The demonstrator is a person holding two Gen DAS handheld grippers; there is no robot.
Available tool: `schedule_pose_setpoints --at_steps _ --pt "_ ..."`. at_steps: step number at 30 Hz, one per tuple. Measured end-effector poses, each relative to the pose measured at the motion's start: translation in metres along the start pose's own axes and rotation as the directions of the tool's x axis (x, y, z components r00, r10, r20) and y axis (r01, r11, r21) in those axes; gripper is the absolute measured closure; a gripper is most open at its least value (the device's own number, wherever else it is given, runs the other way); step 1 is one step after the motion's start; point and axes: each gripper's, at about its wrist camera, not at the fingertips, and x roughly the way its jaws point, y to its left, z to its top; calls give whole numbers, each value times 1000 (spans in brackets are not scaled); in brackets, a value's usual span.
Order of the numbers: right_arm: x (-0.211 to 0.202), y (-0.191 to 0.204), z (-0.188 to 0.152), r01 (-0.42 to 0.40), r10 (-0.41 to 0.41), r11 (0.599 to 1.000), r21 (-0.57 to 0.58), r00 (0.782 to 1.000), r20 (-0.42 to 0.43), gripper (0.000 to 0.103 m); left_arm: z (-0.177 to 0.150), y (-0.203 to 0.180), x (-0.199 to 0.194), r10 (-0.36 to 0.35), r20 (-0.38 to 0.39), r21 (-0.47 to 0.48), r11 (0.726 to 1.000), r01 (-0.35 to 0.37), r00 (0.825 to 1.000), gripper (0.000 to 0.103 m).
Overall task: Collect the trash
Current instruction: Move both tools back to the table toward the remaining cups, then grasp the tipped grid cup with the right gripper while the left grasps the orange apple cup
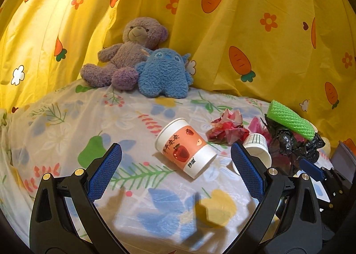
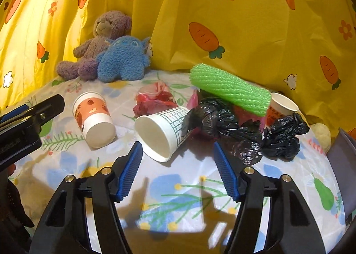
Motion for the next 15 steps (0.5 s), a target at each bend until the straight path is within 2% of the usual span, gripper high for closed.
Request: schedule_pose_setpoints --at_steps 6,9,11,13,15 --pt "31 5 9 15 -14 1000 13 996 -88 58 -1 4 6 -11 -11 -8 1000 11 1000 6" --pt "45 2 9 30 -26 999 29 990 -139 70 -3 4 11 -21 -24 -14 1000 21 999 6" --pt "50 -2 8 29 -20 998 49 986 -164 82 -5 5 15 -27 -39 -18 999 26 999 6" --pt "49 -4 8 35 -27 998 43 986 -166 93 -6 6 18 -32 -51 -21 999 31 998 6" --pt "44 -6 6 36 -30 999 33 988 -149 99 -6 7 21 -38 -58 -29 999 36 998 6"
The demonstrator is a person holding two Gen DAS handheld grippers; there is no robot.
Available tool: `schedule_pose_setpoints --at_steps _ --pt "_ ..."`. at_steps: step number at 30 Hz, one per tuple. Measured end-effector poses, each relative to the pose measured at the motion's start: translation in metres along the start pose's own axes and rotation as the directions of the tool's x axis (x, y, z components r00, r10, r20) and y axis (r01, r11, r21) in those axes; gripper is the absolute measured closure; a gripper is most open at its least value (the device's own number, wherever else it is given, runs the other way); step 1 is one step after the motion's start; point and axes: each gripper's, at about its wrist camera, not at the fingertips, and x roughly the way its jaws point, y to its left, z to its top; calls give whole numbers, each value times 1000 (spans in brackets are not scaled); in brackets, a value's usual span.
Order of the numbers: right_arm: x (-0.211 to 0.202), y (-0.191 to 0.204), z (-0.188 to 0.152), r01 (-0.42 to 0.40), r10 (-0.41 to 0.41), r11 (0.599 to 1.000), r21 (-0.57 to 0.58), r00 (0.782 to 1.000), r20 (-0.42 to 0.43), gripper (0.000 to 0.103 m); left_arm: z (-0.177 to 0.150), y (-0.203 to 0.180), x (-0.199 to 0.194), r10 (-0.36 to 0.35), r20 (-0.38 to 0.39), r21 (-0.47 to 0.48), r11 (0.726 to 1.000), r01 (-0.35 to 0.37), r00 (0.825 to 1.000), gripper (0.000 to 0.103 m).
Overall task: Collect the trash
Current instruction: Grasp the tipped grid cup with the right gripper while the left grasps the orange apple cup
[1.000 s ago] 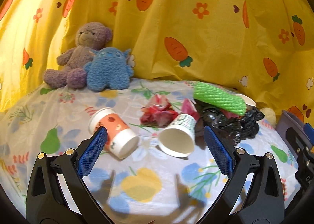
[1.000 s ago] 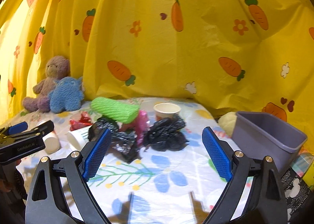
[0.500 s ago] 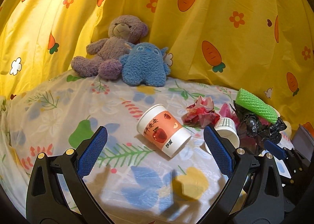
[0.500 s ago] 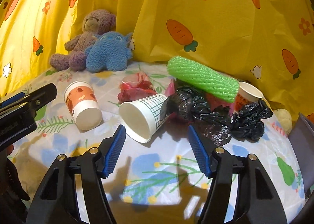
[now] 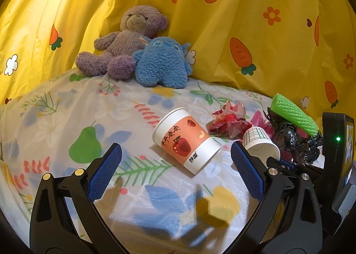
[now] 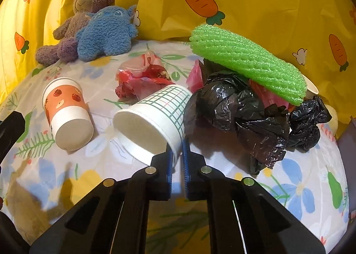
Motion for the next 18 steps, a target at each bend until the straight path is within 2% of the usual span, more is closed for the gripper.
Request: schedule_pose_setpoints --at_steps 13,18 --pt "-55 -28 -33 -91 90 996 5 990 108 99 5 -10 21 -37 -64 -29 999 35 997 6" --pt "-70 -46 -42 -93 87 995 32 987 137 99 11 -21 41 -8 -102 -26 1000 5 995 6"
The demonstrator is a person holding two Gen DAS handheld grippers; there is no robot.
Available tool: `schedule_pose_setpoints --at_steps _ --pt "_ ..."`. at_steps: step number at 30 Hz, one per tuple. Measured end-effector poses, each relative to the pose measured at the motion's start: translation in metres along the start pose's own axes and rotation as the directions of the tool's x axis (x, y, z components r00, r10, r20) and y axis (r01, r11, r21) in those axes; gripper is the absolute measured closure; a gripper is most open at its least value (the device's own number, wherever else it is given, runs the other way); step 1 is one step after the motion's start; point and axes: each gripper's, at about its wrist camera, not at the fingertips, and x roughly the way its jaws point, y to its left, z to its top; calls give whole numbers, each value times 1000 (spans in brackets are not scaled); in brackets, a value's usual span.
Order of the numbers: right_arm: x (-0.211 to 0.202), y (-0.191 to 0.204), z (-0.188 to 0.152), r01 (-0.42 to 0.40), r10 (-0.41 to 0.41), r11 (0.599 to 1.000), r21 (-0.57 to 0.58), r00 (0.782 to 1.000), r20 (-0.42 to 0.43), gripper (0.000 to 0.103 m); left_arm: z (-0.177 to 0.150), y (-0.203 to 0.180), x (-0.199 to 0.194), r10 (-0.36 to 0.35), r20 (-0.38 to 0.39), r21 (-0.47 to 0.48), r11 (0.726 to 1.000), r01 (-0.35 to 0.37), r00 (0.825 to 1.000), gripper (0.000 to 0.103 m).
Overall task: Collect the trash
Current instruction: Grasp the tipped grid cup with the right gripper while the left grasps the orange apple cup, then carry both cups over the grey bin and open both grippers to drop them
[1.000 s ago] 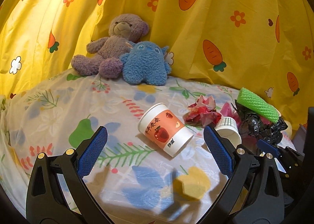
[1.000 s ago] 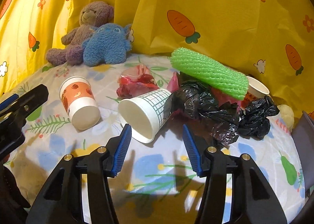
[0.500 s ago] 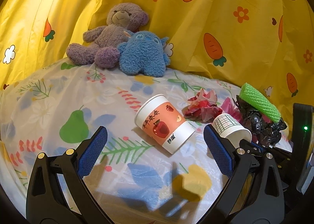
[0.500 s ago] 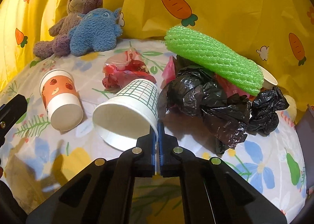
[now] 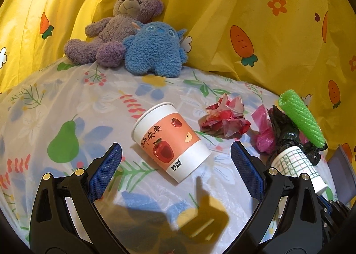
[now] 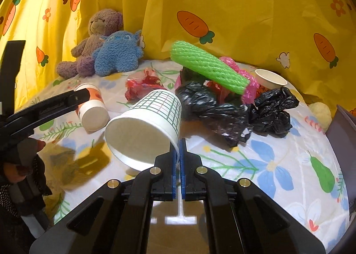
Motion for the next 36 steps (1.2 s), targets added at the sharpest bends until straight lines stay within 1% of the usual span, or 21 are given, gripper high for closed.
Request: schedule_pose_setpoints --at_steps 3,6,8,9,11,12,13,16,18,20,23,28,32,36 --pt "-10 -7 -1 -3 3 1000 6 1000 23 99 2 0 17 11 -46 -11 1000 -11 999 12" --pt "-19 -14 -5 -6 5 1000 9 999 38 99 1 4 32 -2 -99 -29 1000 -1 995 22" --pt "-25 -17 -7 -16 15 1000 10 999 45 99 0 6 36 -28 -110 -47 999 23 993 23" --pt "-27 -18 -8 -24 24 1000 6 999 48 99 0 5 37 -26 -113 -47 999 21 993 26" --pt "-31 -18 -10 -29 29 1000 -8 998 54 99 0 4 38 -32 -117 -39 999 28 993 33" --pt "-34 -19 -12 -32 32 999 -13 998 58 99 -1 5 40 -49 -126 -45 998 44 991 39" --pt "-35 -19 -14 -34 35 999 -14 998 60 99 -2 6 40 -65 -131 -54 997 59 989 40" --pt "-40 -21 -15 -44 45 999 -5 997 63 99 -1 9 41 -84 -129 -71 995 75 988 42" --pt "-43 -22 -15 -51 51 999 -3 996 74 99 -2 11 39 -97 -122 -80 993 88 988 43" --pt "-47 -19 -13 -59 59 998 -7 994 86 99 -2 11 34 -107 -99 -75 992 99 989 44" --pt "-51 -15 -10 -67 69 998 -17 992 106 99 -3 8 20 -112 -64 -54 993 109 992 44" --pt "-65 -14 -3 -77 78 997 -12 984 157 99 -3 -2 -11 -161 -5 -15 987 161 987 44" --pt "-82 -24 3 -51 48 999 10 976 214 99 0 -15 -36 -208 48 22 978 208 977 44" --pt "-94 -43 4 1 -15 998 59 969 247 99 0 -35 -59 -267 87 79 962 260 960 44"
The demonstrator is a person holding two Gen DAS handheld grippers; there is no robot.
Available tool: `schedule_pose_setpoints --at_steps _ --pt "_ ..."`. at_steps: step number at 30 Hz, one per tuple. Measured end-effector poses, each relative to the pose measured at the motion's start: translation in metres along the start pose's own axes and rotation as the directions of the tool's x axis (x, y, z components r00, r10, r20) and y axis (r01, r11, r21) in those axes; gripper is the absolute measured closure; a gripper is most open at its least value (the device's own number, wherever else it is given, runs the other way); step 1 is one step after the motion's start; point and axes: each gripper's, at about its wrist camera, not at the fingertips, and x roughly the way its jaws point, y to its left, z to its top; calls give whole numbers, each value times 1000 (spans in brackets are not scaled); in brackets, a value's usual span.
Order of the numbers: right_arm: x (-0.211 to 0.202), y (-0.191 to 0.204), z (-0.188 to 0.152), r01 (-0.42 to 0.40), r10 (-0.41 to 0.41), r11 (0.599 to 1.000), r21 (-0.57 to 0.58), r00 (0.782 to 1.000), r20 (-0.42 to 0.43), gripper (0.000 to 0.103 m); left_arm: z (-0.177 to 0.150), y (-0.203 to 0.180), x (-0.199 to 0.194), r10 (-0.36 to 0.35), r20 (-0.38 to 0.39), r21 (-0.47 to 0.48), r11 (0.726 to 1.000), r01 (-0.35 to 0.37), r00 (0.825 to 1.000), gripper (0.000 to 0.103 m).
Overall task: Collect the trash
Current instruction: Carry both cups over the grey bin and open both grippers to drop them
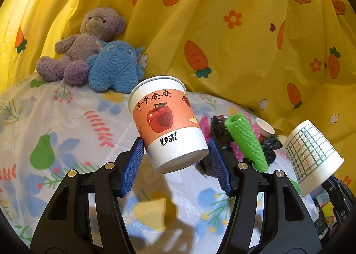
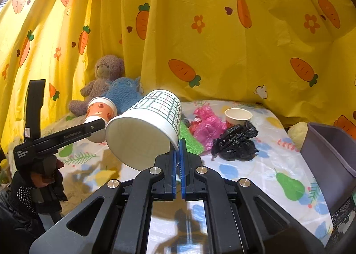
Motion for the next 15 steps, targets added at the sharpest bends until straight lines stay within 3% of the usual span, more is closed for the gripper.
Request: schedule_pose_setpoints --at_steps 6,15 --pt "-15 -28 -2 67 -69 996 58 997 23 99 -3 -32 -12 -98 15 63 993 97 995 44" --pt "-35 -69 -5 155 -163 978 138 985 50 99 -5 -88 -17 -232 8 152 962 228 973 44"
